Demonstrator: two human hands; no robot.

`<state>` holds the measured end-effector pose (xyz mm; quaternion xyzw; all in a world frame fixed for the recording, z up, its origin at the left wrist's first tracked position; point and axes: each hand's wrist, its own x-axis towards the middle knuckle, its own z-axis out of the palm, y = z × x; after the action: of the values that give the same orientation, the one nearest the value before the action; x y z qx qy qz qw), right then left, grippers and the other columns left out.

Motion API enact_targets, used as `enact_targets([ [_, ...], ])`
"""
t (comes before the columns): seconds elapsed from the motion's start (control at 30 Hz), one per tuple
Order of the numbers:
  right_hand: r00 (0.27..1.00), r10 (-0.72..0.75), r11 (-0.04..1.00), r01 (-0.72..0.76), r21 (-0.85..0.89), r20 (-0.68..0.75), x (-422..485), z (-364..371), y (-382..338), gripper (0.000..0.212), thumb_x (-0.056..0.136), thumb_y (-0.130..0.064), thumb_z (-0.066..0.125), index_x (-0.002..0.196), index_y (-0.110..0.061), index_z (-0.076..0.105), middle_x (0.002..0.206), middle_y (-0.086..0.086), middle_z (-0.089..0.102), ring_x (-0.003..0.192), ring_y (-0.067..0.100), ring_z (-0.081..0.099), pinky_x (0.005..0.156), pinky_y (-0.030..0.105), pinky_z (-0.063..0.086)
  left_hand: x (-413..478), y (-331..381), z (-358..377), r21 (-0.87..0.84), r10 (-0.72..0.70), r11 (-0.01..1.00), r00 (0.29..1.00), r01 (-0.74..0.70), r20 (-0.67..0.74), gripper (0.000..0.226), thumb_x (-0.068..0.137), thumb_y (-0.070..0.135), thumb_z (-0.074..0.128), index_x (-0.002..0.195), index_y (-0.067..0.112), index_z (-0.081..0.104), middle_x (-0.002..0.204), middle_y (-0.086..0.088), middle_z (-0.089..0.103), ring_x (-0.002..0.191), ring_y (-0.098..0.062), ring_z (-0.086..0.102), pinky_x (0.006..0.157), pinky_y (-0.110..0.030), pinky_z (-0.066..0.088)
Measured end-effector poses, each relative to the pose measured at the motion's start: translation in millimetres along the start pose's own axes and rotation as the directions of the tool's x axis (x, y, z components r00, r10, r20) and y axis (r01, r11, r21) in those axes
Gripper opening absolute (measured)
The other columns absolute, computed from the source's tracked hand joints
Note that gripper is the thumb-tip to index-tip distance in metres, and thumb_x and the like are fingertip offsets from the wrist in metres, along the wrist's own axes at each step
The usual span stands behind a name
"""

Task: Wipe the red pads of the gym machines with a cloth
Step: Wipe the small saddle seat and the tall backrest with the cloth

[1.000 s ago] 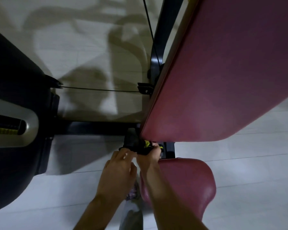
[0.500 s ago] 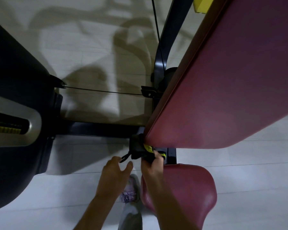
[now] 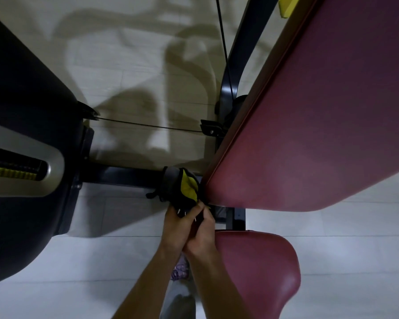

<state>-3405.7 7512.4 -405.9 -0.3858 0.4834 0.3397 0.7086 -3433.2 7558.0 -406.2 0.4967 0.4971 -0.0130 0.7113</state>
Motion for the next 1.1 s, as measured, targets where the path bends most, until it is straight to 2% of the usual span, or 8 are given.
enact_targets([
  [0.1, 0.995, -0.034, 0.993, 0.044, -0.106, 0.092, 7, -20, 5, 0.047, 0.094, -0.04, 0.064, 0.131, -0.012, 0.069, 0.131, 0.012, 0.068, 0.127, 0.028, 0.061, 0.116, 0.04, 0.04, 2, 7, 5, 0.015, -0.016, 1.0, 1.0, 0.016, -0.016, 0.022, 0.091, 0.031, 0.075, 0.111, 0.023, 0.071, 0.098, 0.005, 0.078, 0.09, -0.005, 0.073, 0.082, -0.027, 0.054],
  [0.2, 0.989, -0.015, 0.972, 0.048, -0.229, 0.144, 3, -50, -3, 0.044, 0.098, -0.044, 0.061, 0.132, -0.017, 0.067, 0.105, 0.004, 0.069, 0.097, 0.017, 0.065, 0.088, 0.03, 0.049, 11, 22, 14, 0.086, 0.038, 0.995, 0.999, -0.04, 0.022, 0.013, 0.097, 0.037, 0.067, 0.106, 0.028, 0.07, 0.095, 0.008, 0.076, 0.086, -0.003, 0.071, 0.081, -0.031, 0.056],
  [0.33, 0.989, -0.102, 0.745, 0.144, -0.652, 0.103, -7, -84, -34, 0.02, 0.103, -0.024, 0.059, 0.101, -0.017, 0.078, 0.105, 0.007, 0.074, 0.101, 0.021, 0.068, 0.088, 0.033, 0.051, 24, 17, 27, 0.08, 0.057, 0.995, 0.998, -0.056, -0.007, 0.024, 0.104, 0.028, 0.057, 0.081, 0.021, 0.053, 0.069, 0.002, 0.055, 0.06, -0.015, 0.052, 0.055, -0.029, 0.043],
  [0.53, 0.509, -0.827, 0.141, 0.601, -0.787, 0.239, -59, -99, -84, 0.035, 0.092, 0.001, 0.065, 0.115, -0.026, 0.064, 0.114, -0.006, 0.064, 0.104, 0.002, 0.06, 0.083, 0.022, 0.049, 24, 5, 30, -0.012, -0.053, 0.999, 0.994, 0.052, -0.093, 0.025, 0.102, 0.017, 0.055, 0.078, 0.009, 0.051, 0.072, -0.009, 0.05, 0.065, -0.017, 0.048, 0.061, -0.032, 0.039],
  [0.7, 0.475, -0.838, 0.13, 0.651, -0.748, 0.268, -96, -87, -115, 0.055, 0.096, -0.004, 0.059, 0.118, -0.054, 0.052, 0.128, -0.014, 0.055, 0.121, 0.002, 0.053, 0.094, 0.025, 0.043, -5, 23, 30, -0.038, 0.166, 0.985, 0.983, -0.17, -0.082, 0.028, 0.101, 0.013, 0.06, 0.073, 0.015, 0.053, 0.057, 0.004, 0.051, 0.055, -0.009, 0.045, 0.055, -0.02, 0.039],
  [0.83, 0.395, -0.851, -0.04, 0.608, -0.793, 0.346, -107, -82, -129, 0.062, 0.094, -0.002, 0.061, 0.144, -0.036, 0.049, 0.151, -0.01, 0.04, 0.141, 0.013, 0.039, 0.099, 0.01, 0.034, -4, 24, 36, 0.039, 0.252, 0.968, 0.961, -0.25, -0.109, 0.035, 0.098, 0.02, 0.066, 0.069, 0.006, 0.051, 0.058, -0.01, 0.053, 0.055, -0.011, 0.048, 0.053, -0.022, 0.039],
  [0.97, 0.324, -0.875, -0.11, 0.59, -0.8, 0.359, -119, -78, -147, 0.073, 0.094, -0.014, 0.059, 0.157, -0.039, 0.032, 0.167, -0.018, 0.011, 0.155, 0.011, 0.016, 0.114, 0.033, 0.023, 9, 33, 43, 0.005, 0.155, 0.988, 0.979, -0.156, -0.131, 0.032, 0.102, 0.024, 0.059, 0.09, -0.005, 0.063, 0.074, -0.019, 0.059, 0.064, -0.021, 0.058, 0.058, -0.029, 0.042],
  [1.1, 0.439, -0.818, -0.055, 0.583, -0.811, 0.371, -130, -73, -163, 0.094, 0.093, -0.004, 0.065, 0.159, -0.051, 0.016, 0.167, -0.027, -0.006, 0.154, -0.003, 0.003, 0.116, 0.036, 0.023, -4, 54, 54, -0.059, 0.179, 0.98, 0.968, -0.192, -0.179, 0.023, 0.101, 0.014, 0.06, 0.085, -0.002, 0.063, 0.067, -0.011, 0.065, 0.064, -0.032, 0.059, 0.054, -0.027, 0.045],
])
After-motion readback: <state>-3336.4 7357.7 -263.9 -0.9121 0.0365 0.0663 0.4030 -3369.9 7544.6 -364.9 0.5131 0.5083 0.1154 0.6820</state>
